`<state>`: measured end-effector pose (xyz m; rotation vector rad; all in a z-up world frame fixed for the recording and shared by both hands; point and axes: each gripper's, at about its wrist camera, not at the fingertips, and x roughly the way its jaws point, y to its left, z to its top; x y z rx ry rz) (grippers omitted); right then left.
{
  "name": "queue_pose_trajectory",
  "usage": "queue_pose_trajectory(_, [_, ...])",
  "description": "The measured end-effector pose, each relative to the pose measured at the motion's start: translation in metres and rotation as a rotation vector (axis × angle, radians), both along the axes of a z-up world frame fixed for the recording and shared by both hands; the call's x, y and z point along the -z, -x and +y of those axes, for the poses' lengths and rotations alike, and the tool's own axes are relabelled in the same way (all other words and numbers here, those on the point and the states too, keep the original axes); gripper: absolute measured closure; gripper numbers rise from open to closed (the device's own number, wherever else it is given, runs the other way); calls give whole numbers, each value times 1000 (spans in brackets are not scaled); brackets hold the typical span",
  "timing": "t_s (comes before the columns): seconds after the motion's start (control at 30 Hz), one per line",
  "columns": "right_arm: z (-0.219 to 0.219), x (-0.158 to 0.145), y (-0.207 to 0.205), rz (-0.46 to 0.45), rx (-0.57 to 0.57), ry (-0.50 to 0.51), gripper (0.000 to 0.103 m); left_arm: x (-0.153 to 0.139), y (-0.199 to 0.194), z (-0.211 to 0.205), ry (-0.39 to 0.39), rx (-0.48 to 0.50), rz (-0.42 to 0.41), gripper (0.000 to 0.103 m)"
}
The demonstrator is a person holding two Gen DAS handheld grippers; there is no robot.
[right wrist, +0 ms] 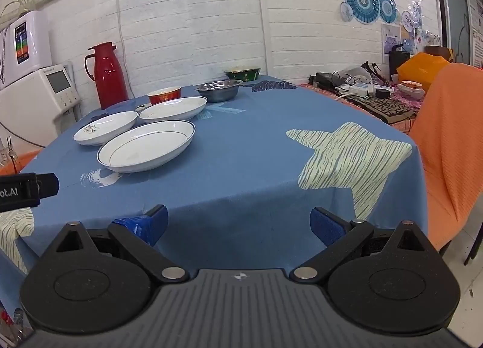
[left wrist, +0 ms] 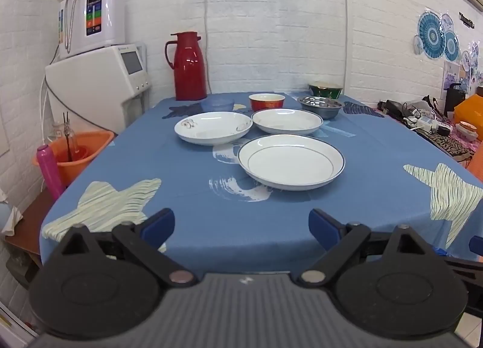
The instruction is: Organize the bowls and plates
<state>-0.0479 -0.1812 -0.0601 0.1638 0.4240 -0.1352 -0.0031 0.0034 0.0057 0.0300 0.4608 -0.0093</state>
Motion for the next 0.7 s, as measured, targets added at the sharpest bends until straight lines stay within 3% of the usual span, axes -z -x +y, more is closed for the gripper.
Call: queue_pose_trajectory(0.7, [2,0,-2,13,-18,-1,14,2,0,-2,-1,6,0,12])
